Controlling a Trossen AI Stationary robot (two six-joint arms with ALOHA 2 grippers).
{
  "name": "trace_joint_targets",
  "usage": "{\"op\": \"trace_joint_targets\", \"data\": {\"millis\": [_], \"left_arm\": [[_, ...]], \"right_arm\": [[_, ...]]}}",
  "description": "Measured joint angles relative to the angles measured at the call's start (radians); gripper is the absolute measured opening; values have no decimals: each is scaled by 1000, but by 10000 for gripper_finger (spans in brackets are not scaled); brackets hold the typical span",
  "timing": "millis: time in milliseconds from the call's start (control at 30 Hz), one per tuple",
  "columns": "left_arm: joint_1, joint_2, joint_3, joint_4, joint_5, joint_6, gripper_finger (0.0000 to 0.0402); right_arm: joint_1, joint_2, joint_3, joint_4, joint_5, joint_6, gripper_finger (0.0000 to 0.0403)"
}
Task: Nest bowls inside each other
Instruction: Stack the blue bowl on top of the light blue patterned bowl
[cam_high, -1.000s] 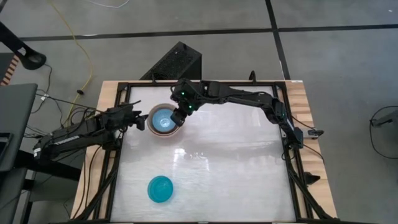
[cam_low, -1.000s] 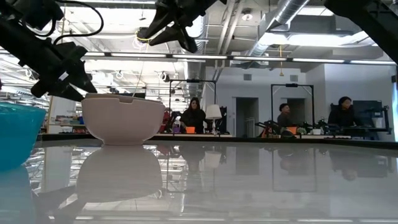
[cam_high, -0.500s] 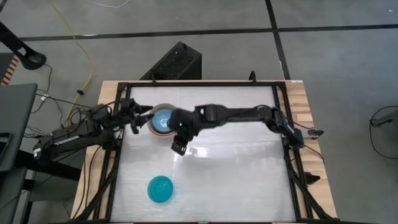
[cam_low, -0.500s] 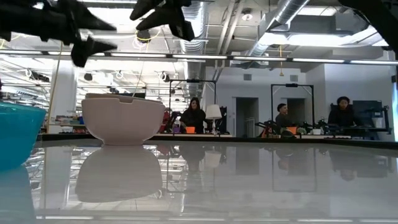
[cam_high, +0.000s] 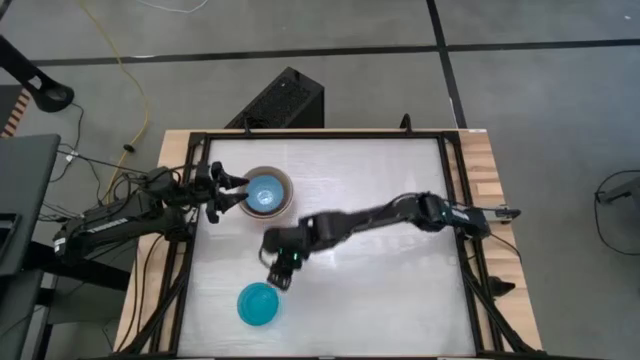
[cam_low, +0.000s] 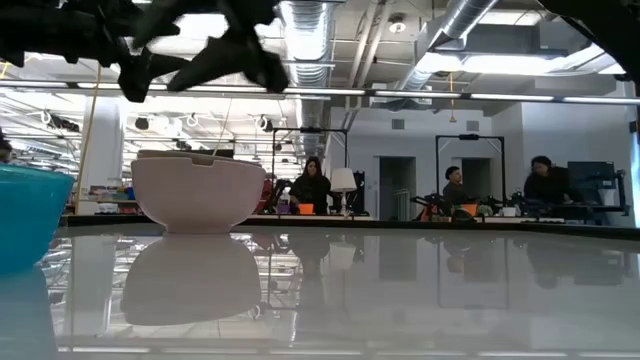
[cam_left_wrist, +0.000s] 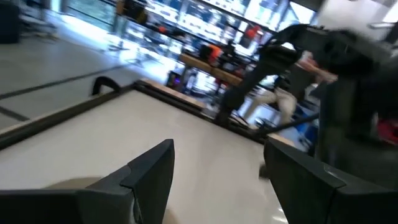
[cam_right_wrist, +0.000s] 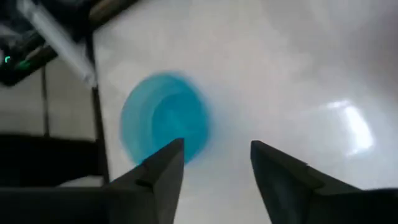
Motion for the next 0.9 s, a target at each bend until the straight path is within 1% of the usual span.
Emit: {"op": "trace_joint_targets", "data": {"millis": [67,133,200,267,333,500,567,633,700,767,833,900], "left_arm": [[0,0,0,0,43,0,238],[0,0,0,0,81,-2,238],[0,-1,0,0,107,-4,238],[0,0,0,0,124,-5,238],[0,0,0,0,142,-5,238],[-1,0,0,-1,178,-13,238],[-2,-1,0,-4,190,-20,238],[-3,-2,0,-13,193,-31,238],[-5,-4,0,-22,201,-34,238],[-6,-2,0,-23,217,-51,238],[-5,-4,0,-22,234,-66,238],[-7,-3,0,-20,242,-74,238]], "right_arm": [[25,27,-1,52,-16,63,234],[39,29,-1,65,6,118,238],[47,25,2,88,75,153,238],[55,23,2,75,146,180,234],[66,24,1,72,175,210,230],[95,71,0,81,187,246,226],[106,108,0,141,183,253,226],[116,127,-2,129,189,266,226],[122,150,3,161,191,304,225],[124,164,1,134,189,322,224],[128,188,1,171,191,340,223],[135,203,-1,167,203,341,223]]}}
